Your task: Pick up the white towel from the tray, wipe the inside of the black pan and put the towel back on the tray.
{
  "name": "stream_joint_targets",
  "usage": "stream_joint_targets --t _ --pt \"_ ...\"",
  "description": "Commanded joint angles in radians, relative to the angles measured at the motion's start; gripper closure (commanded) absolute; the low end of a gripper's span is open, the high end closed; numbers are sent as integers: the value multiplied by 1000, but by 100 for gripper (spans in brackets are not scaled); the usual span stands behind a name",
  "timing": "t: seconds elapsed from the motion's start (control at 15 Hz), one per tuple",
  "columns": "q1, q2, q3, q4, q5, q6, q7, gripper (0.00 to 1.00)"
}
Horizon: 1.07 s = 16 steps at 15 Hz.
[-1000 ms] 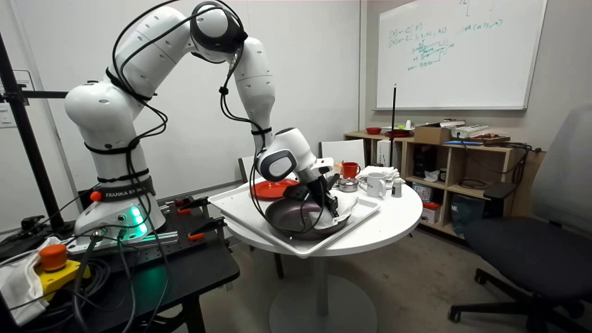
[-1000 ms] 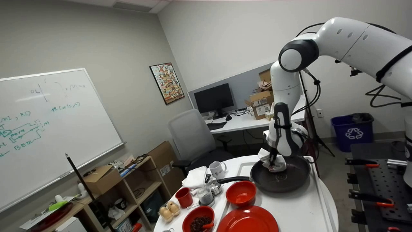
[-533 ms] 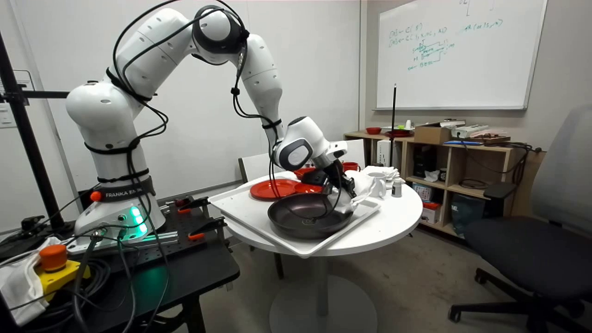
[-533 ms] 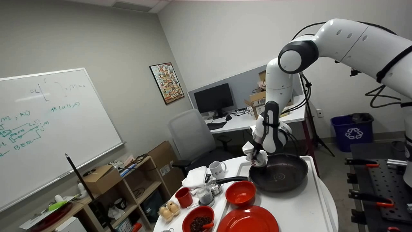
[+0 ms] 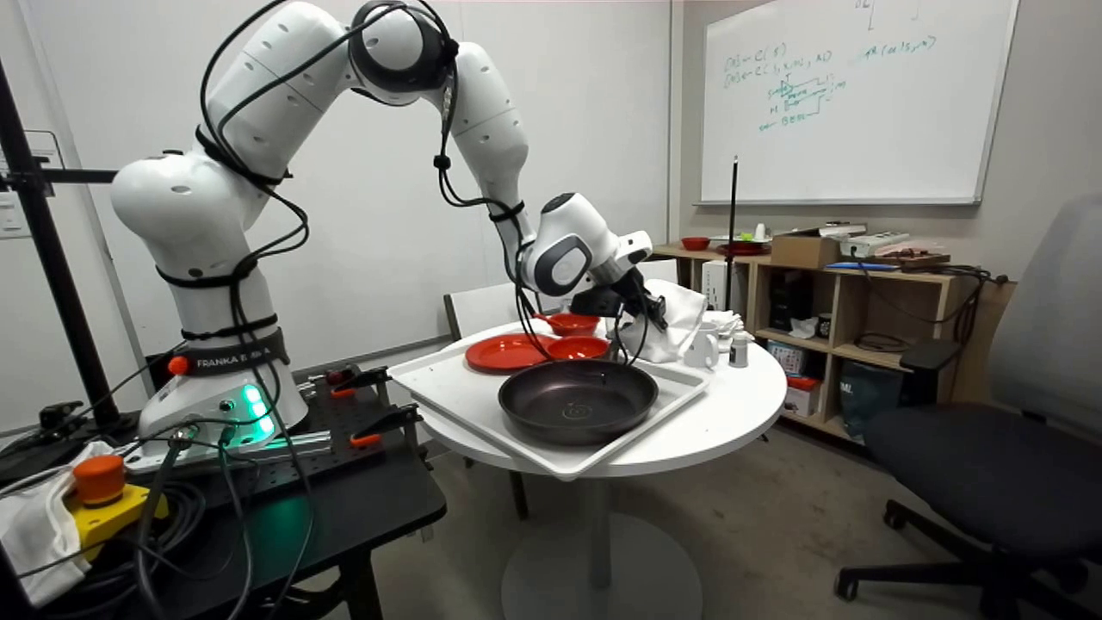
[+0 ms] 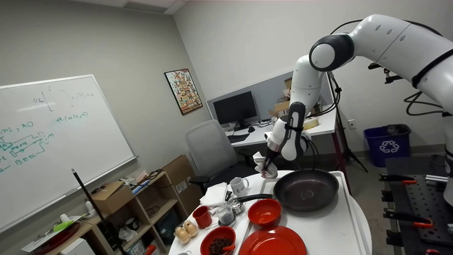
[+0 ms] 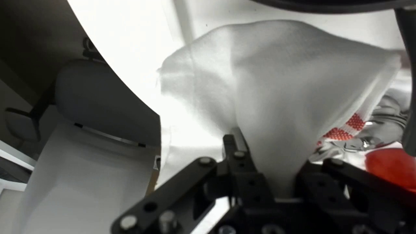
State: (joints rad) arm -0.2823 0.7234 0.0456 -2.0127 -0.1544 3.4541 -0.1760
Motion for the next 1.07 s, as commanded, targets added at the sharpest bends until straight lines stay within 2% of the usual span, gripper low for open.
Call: stream_joint_targets --t 0.0,0.13,0.27,0.33,0.47,0.53,0.67,0.73,1.0 --pt "-202 -96 205 -74 -120 0 -18 94" --pt "-327 -118 330 -121 -181 -1 -17 94" --pt "-420 -145 407 -213 -225 3 -13 94" --pt "-441 -164 413 -276 -235 7 -12 94" --pt "-439 -218 375 -389 -205 -1 -9 94" --pt "-415 -244 323 -445 -233 0 37 94" --pt "-364 -297 239 -529 -190 -1 42 94" --pt "-331 -309 191 -560 -173 -1 38 94" --pt "-117 -323 -39 -610 -74 -40 5 94"
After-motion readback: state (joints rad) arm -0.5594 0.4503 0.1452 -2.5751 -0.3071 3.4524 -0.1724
